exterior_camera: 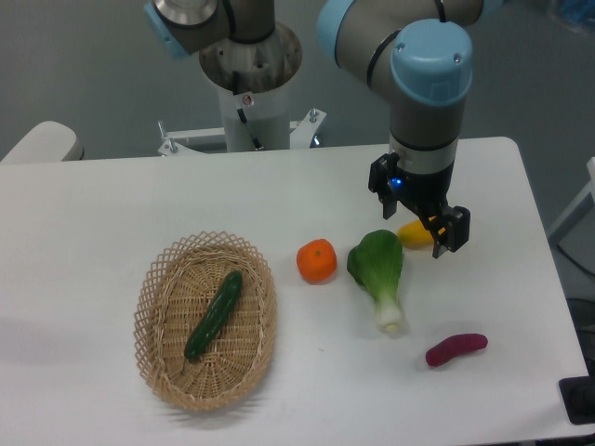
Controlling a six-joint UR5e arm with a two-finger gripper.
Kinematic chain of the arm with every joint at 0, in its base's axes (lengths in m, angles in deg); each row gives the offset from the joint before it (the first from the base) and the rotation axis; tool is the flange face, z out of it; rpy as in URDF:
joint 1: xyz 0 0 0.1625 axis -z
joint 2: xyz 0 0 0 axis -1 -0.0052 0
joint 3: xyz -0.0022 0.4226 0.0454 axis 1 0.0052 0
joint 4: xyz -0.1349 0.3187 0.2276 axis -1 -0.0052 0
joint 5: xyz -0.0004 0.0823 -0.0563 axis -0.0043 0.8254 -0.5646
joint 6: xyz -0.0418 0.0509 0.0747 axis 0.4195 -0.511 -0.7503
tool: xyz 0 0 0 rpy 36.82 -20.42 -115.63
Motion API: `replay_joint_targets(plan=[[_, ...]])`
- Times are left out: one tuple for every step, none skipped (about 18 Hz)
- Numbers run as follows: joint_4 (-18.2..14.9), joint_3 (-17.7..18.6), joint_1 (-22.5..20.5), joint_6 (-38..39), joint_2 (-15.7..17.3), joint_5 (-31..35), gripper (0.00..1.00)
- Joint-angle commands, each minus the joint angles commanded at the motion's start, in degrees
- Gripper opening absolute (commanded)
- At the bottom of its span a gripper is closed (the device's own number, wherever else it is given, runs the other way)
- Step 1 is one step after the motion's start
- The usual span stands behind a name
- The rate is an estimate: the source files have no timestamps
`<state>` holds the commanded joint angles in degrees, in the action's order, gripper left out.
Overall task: Pick up the cucumber from the basket
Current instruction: 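Move the open gripper over the basket above the green cucumber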
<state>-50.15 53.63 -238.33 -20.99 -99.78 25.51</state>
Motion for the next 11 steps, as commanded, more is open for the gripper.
replay_joint_targets(plan=[[0.2, 0.1, -0.1, -0.2, 0.0, 0.0, 1.00], [0.3, 0.1, 0.0, -0.3, 0.0, 0.1, 1.00], [0.0, -0.2, 0.0, -0.1, -0.2, 0.0, 1.00], [-0.1, -0.3, 0.1, 0.3, -0.2, -0.1, 1.00], [0.1, -0.4, 0.2, 0.3, -0.2, -0.2, 1.00], [0.3, -0.4, 0.8, 0.8, -0.2, -0.1, 1.00], [0.3, -0.2, 1.4, 1.7, -0.3, 0.2, 1.00], [0.3, 0.2, 1.8, 3.4, -0.3, -0.1, 1.00], [0.3, 0.3, 2.5, 6.0, -0.3, -0.4, 1.00], [0.2, 0.4, 3.2, 8.8, -0.2, -0.5, 1.00], [0.2, 0.8, 3.9, 11.9, -0.2, -0.6, 1.00]])
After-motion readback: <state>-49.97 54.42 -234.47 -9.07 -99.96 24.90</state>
